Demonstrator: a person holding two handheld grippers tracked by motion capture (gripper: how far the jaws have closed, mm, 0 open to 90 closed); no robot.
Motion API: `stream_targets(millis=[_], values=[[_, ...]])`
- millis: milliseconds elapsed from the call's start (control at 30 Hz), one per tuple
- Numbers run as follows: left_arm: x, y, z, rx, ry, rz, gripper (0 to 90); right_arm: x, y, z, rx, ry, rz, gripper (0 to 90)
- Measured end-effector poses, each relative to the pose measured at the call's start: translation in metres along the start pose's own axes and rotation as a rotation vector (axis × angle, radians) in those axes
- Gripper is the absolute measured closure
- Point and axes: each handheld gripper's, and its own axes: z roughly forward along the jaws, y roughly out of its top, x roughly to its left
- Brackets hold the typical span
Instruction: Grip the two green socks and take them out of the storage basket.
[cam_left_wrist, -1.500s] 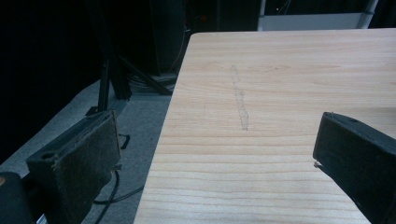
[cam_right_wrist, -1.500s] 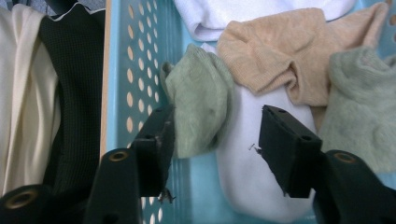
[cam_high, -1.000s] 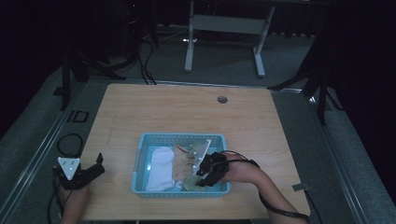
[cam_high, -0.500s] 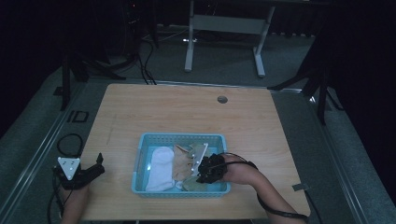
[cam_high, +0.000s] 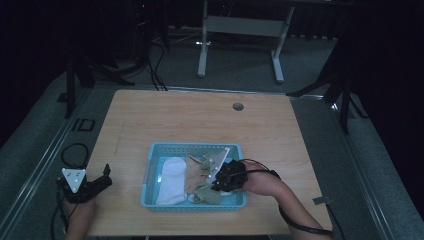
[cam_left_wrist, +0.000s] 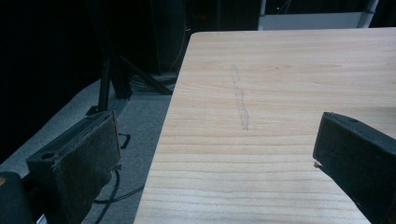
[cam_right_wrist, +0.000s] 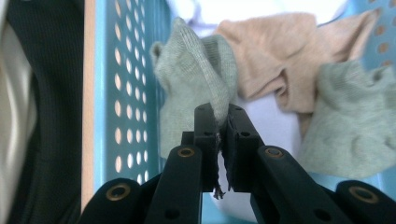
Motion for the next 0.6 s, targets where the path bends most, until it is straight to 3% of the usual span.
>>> stream_targets(millis=[100, 433, 600], values=[[0.000, 0.000, 0.000, -0.001, 0.000, -0.001, 0.4, 0.000, 0.001, -0.012, -0.039, -0.042, -0.003, 84.6], [0.000, 0.000, 0.000, -0.001, 0.001, 0.002, 0.4, -0.005, -0.001, -0.043, -0.125, -0.080, 0.038, 84.6], [0.000, 0.000, 0.000, 0.001, 0.001, 0.000, 0.4, -0.007, -0.005, -0.061, -0.167, -0.127, 0.056, 84.5]])
